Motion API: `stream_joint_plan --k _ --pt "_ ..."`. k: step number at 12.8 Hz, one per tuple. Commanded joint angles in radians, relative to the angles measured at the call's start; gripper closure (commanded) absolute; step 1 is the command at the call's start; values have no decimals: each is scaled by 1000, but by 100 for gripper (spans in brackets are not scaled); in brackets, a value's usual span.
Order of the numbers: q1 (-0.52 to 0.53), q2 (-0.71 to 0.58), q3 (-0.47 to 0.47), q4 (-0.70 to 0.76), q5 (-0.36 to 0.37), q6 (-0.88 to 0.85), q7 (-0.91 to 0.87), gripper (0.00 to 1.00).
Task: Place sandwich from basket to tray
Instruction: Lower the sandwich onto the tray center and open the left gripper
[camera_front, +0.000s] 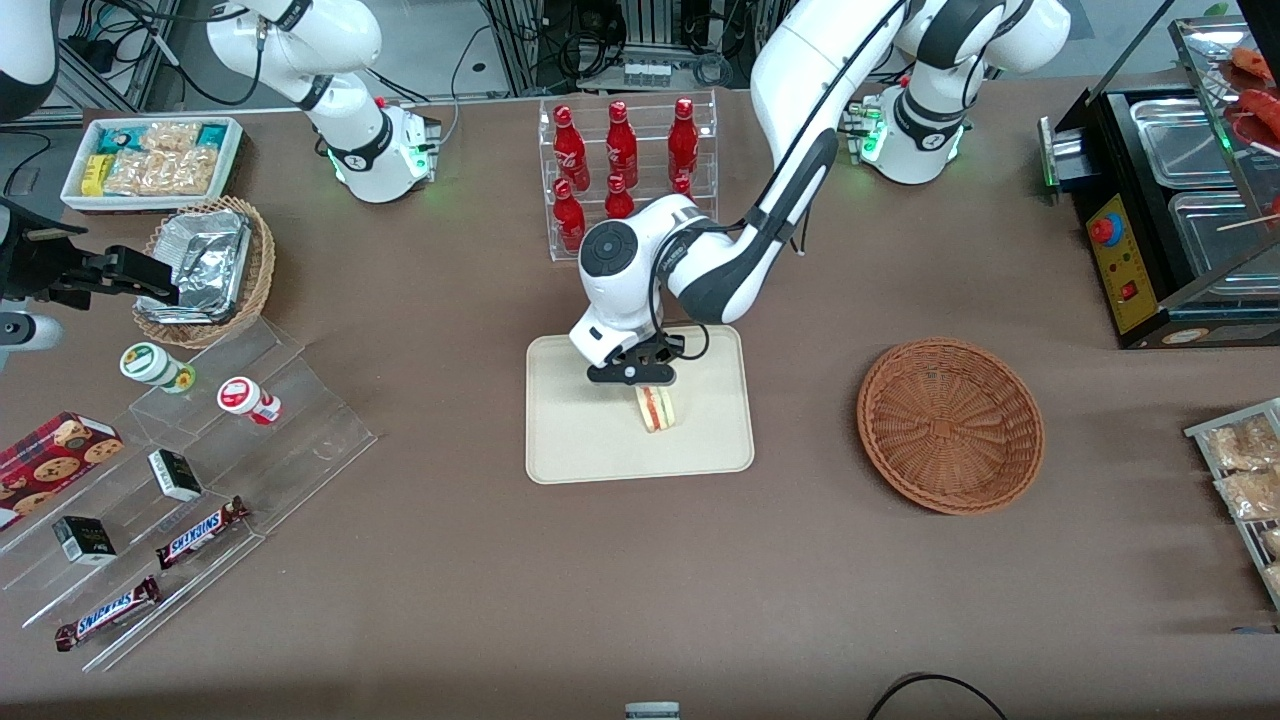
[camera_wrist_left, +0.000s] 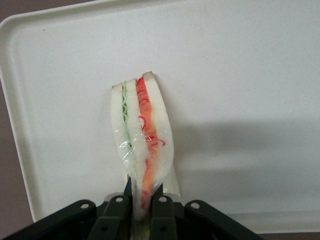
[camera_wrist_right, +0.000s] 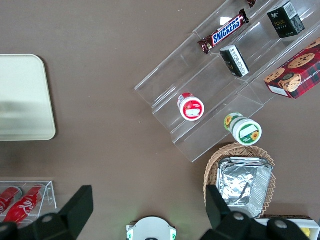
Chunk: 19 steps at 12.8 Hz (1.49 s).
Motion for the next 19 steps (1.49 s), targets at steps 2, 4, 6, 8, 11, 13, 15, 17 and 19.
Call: stream_joint_plan --k 2,4,6,8,11,13,15,17,19 --pt "-7 5 -14 14 -14 18 16 100" --pt "-9 9 -15 12 -14 23 14 100" --pt "-7 18 -18 15 -14 21 5 76" --pt "-7 15 -18 15 -15 18 -4 29" --pt "0 3 -17 35 -21 14 -12 0" --pt "6 -26 -11 30 -31 7 -70 0" --pt "8 -72 15 27 -32 -6 -125 0" --pt "10 -147 52 23 -53 -110 -122 0" --pt "8 -227 150 0 -125 -186 -101 0"
